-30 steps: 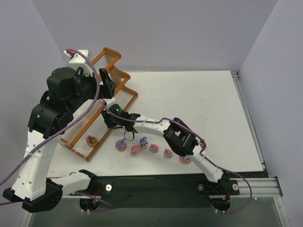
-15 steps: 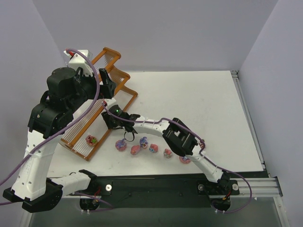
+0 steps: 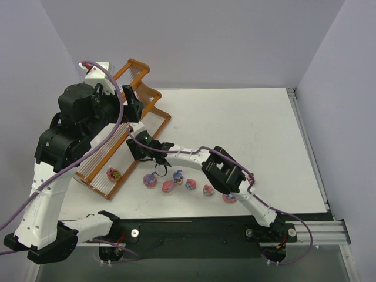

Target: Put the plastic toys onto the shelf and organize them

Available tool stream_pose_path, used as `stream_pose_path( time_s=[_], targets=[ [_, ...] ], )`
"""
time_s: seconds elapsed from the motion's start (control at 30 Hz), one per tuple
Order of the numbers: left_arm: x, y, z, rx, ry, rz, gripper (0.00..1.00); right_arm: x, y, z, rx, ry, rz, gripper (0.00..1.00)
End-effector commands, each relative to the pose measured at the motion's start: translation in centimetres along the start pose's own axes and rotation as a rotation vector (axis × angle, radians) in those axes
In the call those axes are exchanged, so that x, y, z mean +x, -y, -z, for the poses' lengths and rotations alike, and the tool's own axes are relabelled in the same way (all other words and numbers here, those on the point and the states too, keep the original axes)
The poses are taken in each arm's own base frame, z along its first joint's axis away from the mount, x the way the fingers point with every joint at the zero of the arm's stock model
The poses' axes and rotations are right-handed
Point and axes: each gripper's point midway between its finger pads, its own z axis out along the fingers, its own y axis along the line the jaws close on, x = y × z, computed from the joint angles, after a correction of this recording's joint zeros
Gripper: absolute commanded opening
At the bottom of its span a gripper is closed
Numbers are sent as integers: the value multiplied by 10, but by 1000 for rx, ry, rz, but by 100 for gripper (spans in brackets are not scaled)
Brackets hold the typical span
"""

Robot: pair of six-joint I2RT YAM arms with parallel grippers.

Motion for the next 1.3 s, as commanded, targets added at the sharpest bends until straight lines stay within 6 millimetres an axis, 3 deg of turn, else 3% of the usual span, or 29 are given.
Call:
stream_pose_path(
  time_s=[0.0, 0.83, 1.2, 1.27],
  targets=[
    [-7, 2, 4, 4, 29, 9, 97, 15, 4, 10, 24, -49, 6, 49],
    [-3, 0, 4, 4, 29, 6, 97, 3, -1, 39, 31, -55, -118, 48],
    [0, 0, 5, 4, 24, 7, 97, -30, 20, 65, 78, 19, -198, 37],
    [-1, 0, 6, 6, 28, 8, 97, -28, 26, 68, 67, 21, -230, 36]
  ],
)
